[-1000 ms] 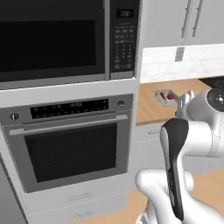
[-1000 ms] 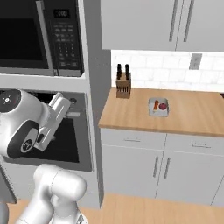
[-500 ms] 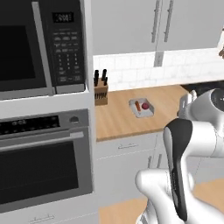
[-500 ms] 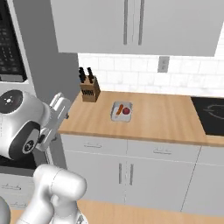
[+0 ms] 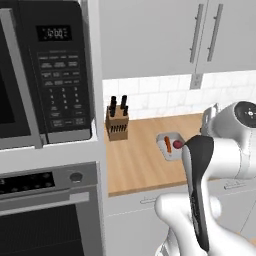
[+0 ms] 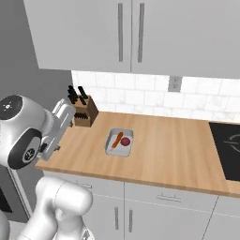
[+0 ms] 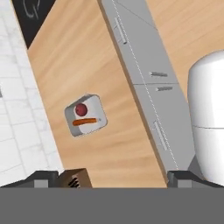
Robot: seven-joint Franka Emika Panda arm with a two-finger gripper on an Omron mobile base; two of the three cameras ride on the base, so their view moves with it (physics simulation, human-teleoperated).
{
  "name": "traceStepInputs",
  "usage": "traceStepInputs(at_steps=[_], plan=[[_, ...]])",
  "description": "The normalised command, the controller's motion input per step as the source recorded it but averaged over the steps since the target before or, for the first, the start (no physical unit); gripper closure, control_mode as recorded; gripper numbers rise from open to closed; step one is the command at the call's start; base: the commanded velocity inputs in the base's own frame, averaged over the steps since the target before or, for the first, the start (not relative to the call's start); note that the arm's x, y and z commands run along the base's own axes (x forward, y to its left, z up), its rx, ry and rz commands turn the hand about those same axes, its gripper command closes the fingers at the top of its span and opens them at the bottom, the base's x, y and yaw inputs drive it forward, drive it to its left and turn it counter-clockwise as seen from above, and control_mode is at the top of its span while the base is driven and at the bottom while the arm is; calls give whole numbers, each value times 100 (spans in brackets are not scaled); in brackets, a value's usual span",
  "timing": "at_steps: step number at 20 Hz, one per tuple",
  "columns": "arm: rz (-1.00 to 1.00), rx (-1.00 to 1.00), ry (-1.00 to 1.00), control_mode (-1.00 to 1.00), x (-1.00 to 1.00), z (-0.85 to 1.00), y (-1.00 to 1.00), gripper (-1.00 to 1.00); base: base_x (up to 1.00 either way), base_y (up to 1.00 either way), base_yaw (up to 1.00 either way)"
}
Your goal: Take the meat container that has the fish and place it on the second highest rack of the freezer. Then take the vegetable container that has the carrot and tomato and place it on the highest rack of the freezer.
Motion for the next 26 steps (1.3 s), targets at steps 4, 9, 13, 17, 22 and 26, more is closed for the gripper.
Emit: traceStepInputs(at_steps=[4,9,13,17,22,26], plan=[[0,0,0,100,0,0,0,-100,14,-44,17],[17,4,0,-100,36,-72,-47,-100,0,0,0],[17,1,0,-100,44,-95,-66,-100,0,0,0],[13,0,5,-100,30,-79,-54,-100,0,0,0],[5,-1,9,-100,33,-77,-41,-100,0,0,0],[4,0,0,-100,44,-46,-27,-100,0,0,0]])
